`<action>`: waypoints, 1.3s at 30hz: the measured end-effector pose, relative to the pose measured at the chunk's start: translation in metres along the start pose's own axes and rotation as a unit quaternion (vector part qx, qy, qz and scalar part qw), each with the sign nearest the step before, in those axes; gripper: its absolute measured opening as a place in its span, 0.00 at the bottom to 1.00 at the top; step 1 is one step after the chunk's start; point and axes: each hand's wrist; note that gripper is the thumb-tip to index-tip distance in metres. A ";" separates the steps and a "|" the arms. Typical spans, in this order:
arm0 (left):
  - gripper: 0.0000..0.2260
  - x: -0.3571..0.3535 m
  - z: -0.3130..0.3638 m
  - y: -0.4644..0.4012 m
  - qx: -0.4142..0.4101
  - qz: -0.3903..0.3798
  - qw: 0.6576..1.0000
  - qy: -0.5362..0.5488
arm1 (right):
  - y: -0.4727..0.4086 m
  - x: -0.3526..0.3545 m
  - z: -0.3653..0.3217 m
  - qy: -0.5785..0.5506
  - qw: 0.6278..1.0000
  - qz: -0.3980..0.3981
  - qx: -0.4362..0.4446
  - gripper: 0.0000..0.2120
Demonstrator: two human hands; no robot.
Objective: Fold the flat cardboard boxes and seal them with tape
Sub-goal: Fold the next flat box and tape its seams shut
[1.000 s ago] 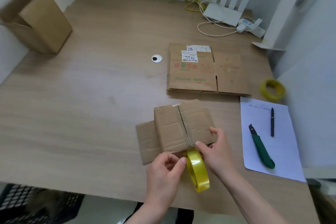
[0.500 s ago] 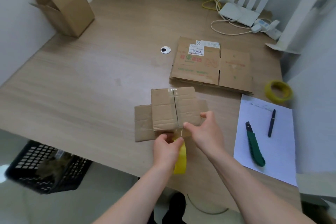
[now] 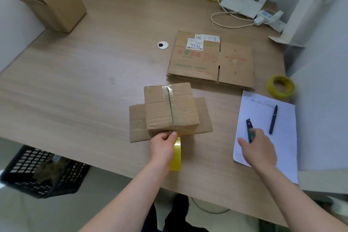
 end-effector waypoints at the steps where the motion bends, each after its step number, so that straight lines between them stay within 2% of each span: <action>1: 0.07 -0.001 0.000 0.000 0.000 0.002 1.000 0.004 | -0.001 0.002 0.021 0.047 0.998 -0.020 -0.019 0.26; 3: 0.07 -0.002 0.001 0.000 0.003 0.001 1.000 0.009 | -0.002 0.005 0.047 0.105 0.992 -0.059 -0.034 0.29; 6: 0.02 -0.001 0.001 0.001 0.012 -0.002 1.000 0.006 | -0.008 0.004 0.058 0.108 0.991 -0.073 -0.010 0.26; 8: 0.03 0.001 0.001 0.000 0.015 -0.001 1.000 0.002 | -0.009 0.007 0.046 0.059 0.997 -0.044 -0.006 0.21; 10: 0.04 0.002 0.001 -0.001 0.016 0.000 1.000 0.000 | -0.001 0.014 0.025 -0.017 1.000 0.019 0.014 0.15; 12: 0.04 0.002 0.001 -0.002 0.017 -0.002 1.000 -0.001 | 0.018 0.027 -0.003 -0.093 0.989 0.060 0.098 0.12; 14: 0.06 0.001 0.001 -0.002 0.015 -0.003 1.000 0.000 | 0.043 0.042 -0.031 -0.122 0.961 0.055 0.244 0.10; 16: 0.05 0.001 0.002 0.000 0.013 0.001 1.000 0.003 | 0.062 0.053 -0.054 -0.080 0.923 0.013 0.376 0.12; 18: 0.04 0.001 0.003 0.001 0.016 0.004 1.000 0.002 | 0.068 0.056 -0.070 -0.028 0.897 -0.025 0.440 0.17; 24: 0.05 0.004 0.006 0.009 0.035 -0.013 0.999 -0.001 | 0.061 0.044 -0.091 0.056 0.876 -0.047 0.476 0.18; 34: 0.05 0.006 0.017 0.017 0.046 -0.019 0.999 -0.015 | 0.048 0.035 -0.097 0.099 0.856 -0.032 0.506 0.18; 39: 0.05 0.007 0.031 0.020 0.087 -0.033 0.996 -0.003 | 0.046 0.036 -0.106 0.126 0.845 -0.029 0.519 0.18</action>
Point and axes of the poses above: each hand's wrist, its own y-axis away from the middle knuckle, its own x-axis out of the back of the hand, z = x × y, and after that the axes turned 14 degrees about x, right-handed
